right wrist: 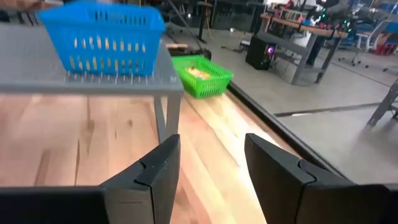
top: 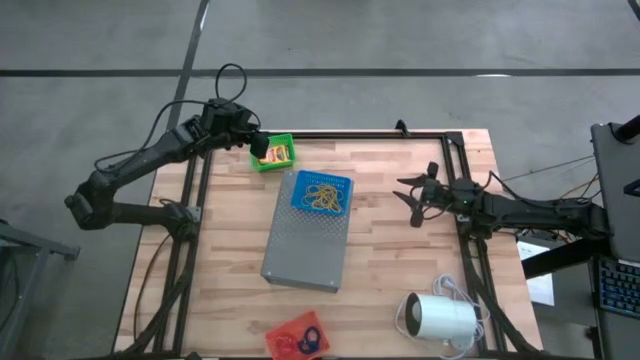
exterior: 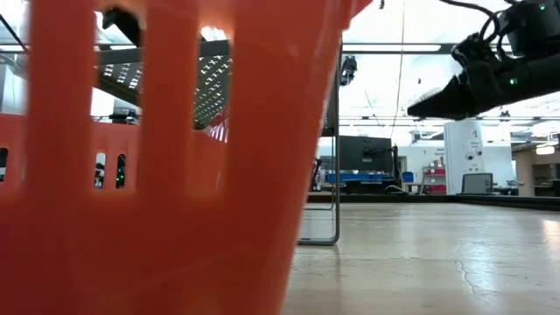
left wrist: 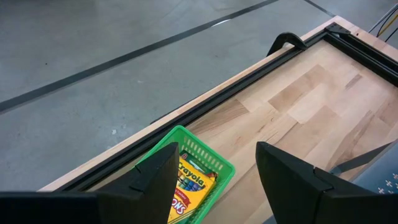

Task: Pick & Place Office Desk Supplies
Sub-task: Put the green basket on the shelf

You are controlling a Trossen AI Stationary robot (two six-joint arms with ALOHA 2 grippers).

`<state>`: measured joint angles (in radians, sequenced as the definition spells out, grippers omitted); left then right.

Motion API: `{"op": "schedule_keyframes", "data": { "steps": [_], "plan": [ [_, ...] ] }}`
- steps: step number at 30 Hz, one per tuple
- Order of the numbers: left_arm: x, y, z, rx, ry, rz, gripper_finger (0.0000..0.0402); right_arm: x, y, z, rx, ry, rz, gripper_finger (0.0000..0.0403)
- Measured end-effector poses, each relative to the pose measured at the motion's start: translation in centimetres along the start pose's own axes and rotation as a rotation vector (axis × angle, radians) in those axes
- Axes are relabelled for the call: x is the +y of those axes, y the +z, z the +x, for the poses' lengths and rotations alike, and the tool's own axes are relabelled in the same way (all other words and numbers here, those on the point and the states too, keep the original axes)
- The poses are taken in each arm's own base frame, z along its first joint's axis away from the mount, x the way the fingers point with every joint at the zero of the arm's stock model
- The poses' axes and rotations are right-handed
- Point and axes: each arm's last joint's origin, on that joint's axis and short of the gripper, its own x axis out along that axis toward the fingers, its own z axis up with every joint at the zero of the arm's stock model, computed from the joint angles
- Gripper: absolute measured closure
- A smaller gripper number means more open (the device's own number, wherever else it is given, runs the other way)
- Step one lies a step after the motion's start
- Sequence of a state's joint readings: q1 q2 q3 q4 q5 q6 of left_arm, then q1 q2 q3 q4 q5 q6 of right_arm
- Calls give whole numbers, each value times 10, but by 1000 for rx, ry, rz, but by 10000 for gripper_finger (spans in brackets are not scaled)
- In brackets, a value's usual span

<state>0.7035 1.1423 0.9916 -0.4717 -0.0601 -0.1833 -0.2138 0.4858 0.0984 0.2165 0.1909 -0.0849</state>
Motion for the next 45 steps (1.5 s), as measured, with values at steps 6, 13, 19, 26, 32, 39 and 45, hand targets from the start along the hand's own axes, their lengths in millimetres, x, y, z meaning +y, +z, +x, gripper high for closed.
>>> {"op": "schedule_keyframes", "data": {
  "steps": [6, 13, 19, 26, 32, 39, 45],
  "plan": [
    [0, 0, 0, 0, 0, 0, 181, 1, -13, 0, 32, 2, 44, 225],
    [0, 0, 0, 0, 0, -1, 181, 2, -21, 0, 54, 15, 48, 225],
    [0, 0, 0, 0, 0, -3, 181, 2, -20, 0, 50, 15, 46, 225],
    [0, 0, 0, 0, 0, -3, 181, 2, -20, 0, 53, 16, 42, 225],
    [0, 0, 0, -1, 0, 1, 181, 2, -20, 0, 54, 16, 40, 225],
    [0, 0, 0, -1, 0, -7, 181, 2, -20, 0, 54, 17, 38, 225],
    [0, 0, 0, -2, 0, -7, 181, 2, -20, 0, 54, 18, 39, 225]
  ]
}}
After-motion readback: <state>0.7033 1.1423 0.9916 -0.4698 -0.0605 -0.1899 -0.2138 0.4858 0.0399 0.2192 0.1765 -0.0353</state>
